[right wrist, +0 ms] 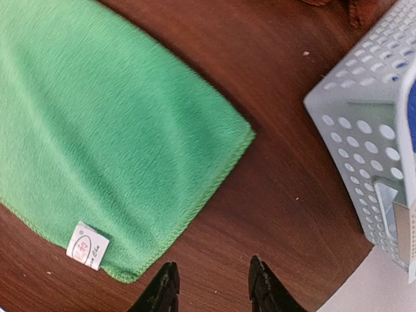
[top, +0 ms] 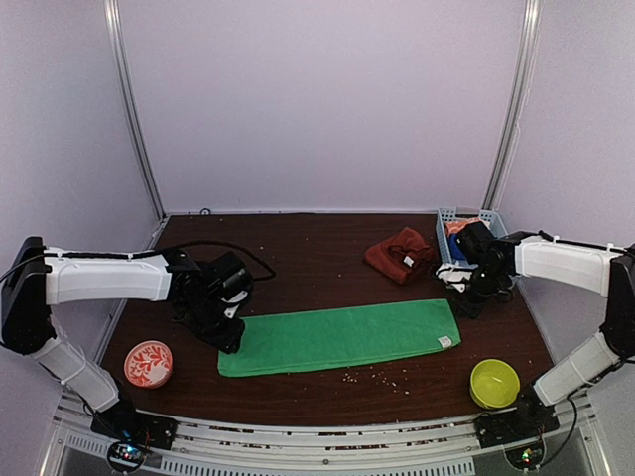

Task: Roll the towels
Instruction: Pick up the towel from the center of the board.

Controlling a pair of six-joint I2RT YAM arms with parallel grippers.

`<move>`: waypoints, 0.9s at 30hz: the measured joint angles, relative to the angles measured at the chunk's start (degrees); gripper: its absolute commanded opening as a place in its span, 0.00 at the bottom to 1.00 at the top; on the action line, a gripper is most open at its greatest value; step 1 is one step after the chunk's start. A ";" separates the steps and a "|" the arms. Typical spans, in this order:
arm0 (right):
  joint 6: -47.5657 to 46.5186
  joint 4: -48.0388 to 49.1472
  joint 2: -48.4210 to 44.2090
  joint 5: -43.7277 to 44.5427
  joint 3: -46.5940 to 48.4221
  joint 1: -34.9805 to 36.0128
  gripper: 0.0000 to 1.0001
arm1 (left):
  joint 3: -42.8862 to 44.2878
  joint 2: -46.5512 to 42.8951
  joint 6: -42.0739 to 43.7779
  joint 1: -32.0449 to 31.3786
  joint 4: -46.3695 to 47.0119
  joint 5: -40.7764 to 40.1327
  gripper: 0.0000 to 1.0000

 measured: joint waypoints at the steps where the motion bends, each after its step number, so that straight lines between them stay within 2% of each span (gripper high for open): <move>1: 0.83 -0.02 0.44 -0.70 0.76 -0.94 0.41 | -0.22 -0.09 0.11 0.24 0.13 -0.26 0.46; 7: 3.67 -0.70 6.56 -7.13 5.27 -5.73 0.41 | -1.38 0.02 0.07 1.66 0.92 -1.38 0.46; 12: 4.35 -1.38 11.43 -10.78 5.16 -5.92 0.40 | -1.38 1.01 -0.17 1.84 1.75 -2.32 0.46; 20: 6.19 -0.35 14.10 -12.50 4.20 -5.92 0.38 | -1.62 2.45 -0.15 2.69 2.21 -3.41 0.46; 23: 6.95 0.39 15.17 -13.05 4.13 -5.92 0.34 | -1.62 2.78 -0.13 2.69 2.21 -3.89 0.46; 27: 7.13 0.83 15.28 -13.33 4.13 -5.95 0.22 | -1.62 2.82 -0.13 2.91 2.21 -4.35 0.46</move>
